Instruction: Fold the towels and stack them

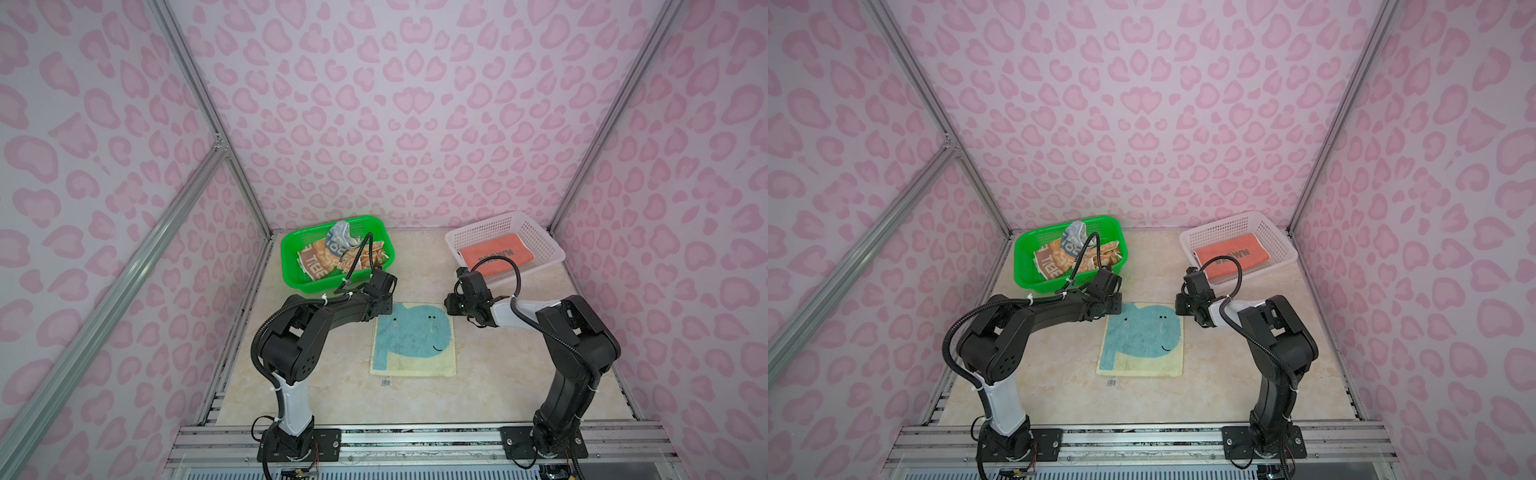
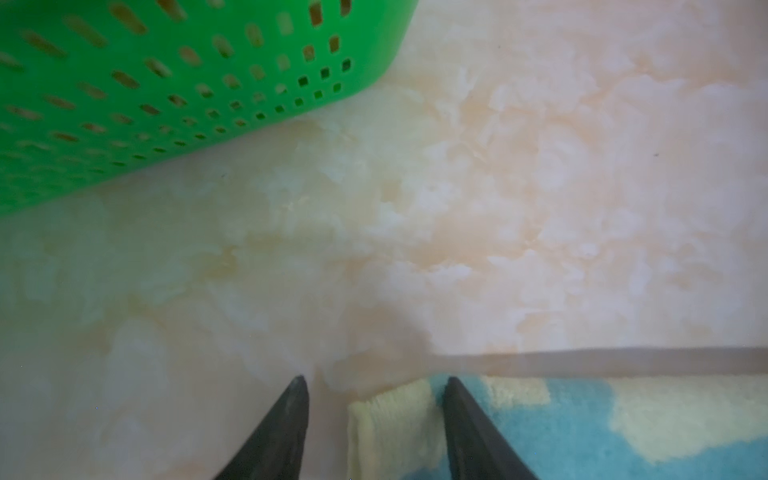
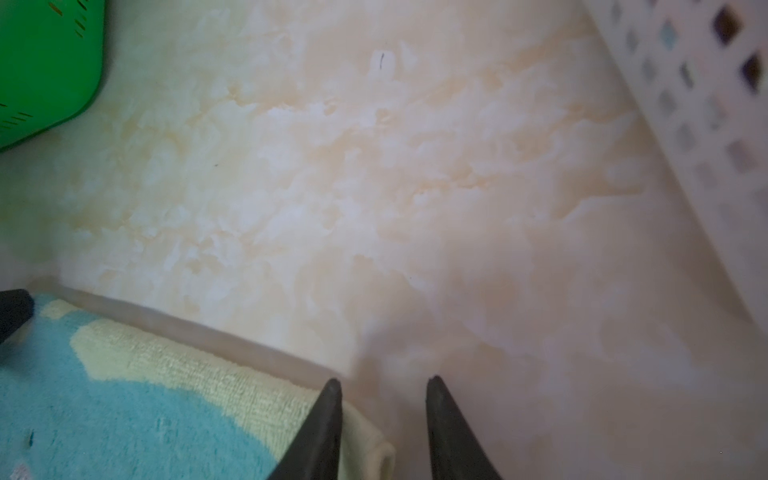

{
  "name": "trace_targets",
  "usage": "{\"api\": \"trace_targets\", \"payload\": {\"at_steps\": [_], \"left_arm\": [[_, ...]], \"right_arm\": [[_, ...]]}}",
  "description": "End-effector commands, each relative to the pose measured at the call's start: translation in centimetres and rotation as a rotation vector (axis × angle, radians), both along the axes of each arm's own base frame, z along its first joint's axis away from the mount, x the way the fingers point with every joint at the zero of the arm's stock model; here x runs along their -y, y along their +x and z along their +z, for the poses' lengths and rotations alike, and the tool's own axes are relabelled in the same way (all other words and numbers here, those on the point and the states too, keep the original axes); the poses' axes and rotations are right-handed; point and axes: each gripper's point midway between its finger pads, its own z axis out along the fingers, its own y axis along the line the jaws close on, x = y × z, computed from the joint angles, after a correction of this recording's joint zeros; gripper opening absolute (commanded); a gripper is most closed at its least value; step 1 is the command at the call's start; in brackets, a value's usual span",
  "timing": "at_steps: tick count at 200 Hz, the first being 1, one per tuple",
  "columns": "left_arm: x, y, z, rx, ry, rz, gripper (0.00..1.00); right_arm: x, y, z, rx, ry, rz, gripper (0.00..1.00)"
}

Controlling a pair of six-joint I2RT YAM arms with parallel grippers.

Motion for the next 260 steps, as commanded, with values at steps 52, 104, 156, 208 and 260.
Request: {"api": "trace_targets", "payload": {"at_steps": [52,104,156,208,260], "left_arm": [[0.2,0.5,-0.8,-0.004,0.001,0.011,0.5],[0.6,0.5,-0.8,-0.006,-0.023,0.003,0.41],[0.9,0.5,-1.3,-0.013,-0.024,-0.014,0.08],[0.9,1.1,0.1,0.042,-0.032,-0.023,0.02],[0.9,1.8,4.7,0.203,-0.089,-0.025,0.02]], "right_arm": [[-0.6,-1.2,-1.1,-0.048,-0.014,0.041,0.31],[-0.6,-2.0,-1.6,-0.058,-0.03,0.044,0.25],[0.0,-1.1,-1.4,-0.038,-0.049,0.029,0.04],[-0.7,0.3,0.9,0.055,-0.038,0.086,0.0],[-1.9,0.6,3.9,0.138,0.005,0.158,0.0]]}}
